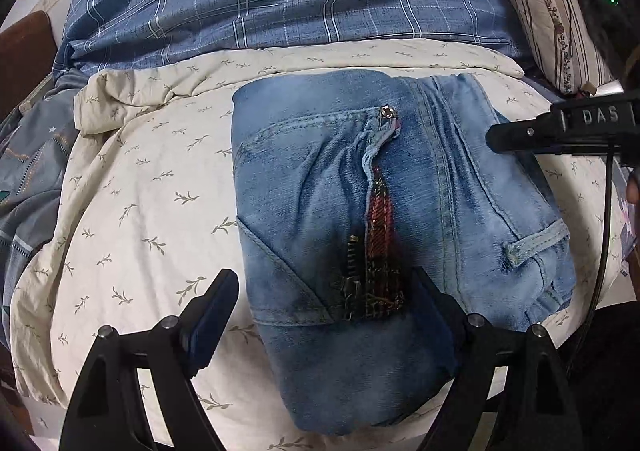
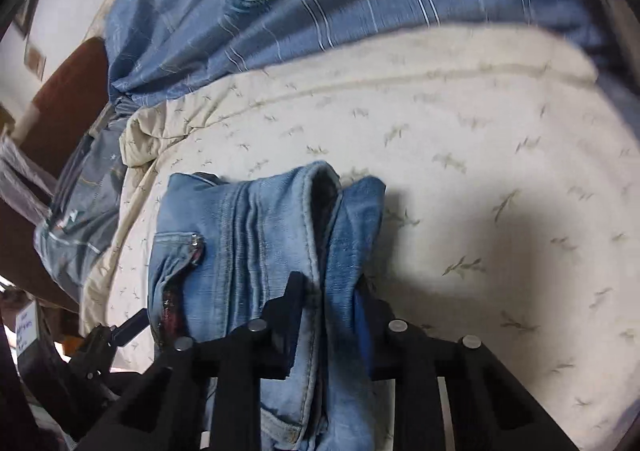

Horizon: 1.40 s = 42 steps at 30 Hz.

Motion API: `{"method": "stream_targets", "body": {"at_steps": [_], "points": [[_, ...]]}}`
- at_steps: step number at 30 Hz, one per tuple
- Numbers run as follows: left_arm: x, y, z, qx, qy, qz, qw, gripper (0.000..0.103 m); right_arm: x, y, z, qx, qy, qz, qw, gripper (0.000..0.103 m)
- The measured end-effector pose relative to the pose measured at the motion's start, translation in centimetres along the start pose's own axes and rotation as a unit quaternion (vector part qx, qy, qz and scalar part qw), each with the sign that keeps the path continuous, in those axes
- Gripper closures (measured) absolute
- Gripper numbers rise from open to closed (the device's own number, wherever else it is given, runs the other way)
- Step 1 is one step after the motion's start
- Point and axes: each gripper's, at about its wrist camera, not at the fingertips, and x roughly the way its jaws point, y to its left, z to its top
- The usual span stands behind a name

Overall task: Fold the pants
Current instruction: 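Grasp the folded edge again with the right tool and straighten it, then open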

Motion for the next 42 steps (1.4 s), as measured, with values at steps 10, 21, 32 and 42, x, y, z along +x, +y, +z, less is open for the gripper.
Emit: {"method": "stream_targets", "body": {"at_steps": [10,21,32,42], "points": [[0.2,0.2,0.1,0.000,0.001,-0.003,1.0000,0.016,-1.2,-1.3,-1.1,0.024,0.002,0.015,1.000,0.027],[0.2,0.1,0.0,0.001,0.000,0.001,1.0000,0.016,-0.9,-0.6,-6.5,0.025,0.068,0.064,0.995,0.064],[0.2,-0.1,-0.1,0.010,-0.001,0.004,0.9999,0.016,-1.4,2.0,-7.4,-0.048,0.045,-0.043,0.997,0.065],[0.3,0.0,-0.2,0.002,-0.002,0.000,1.0000,0.016,-5.2,4.2,-1.3,-0.028,-0.024,0.085,0.996,0.040]]}}
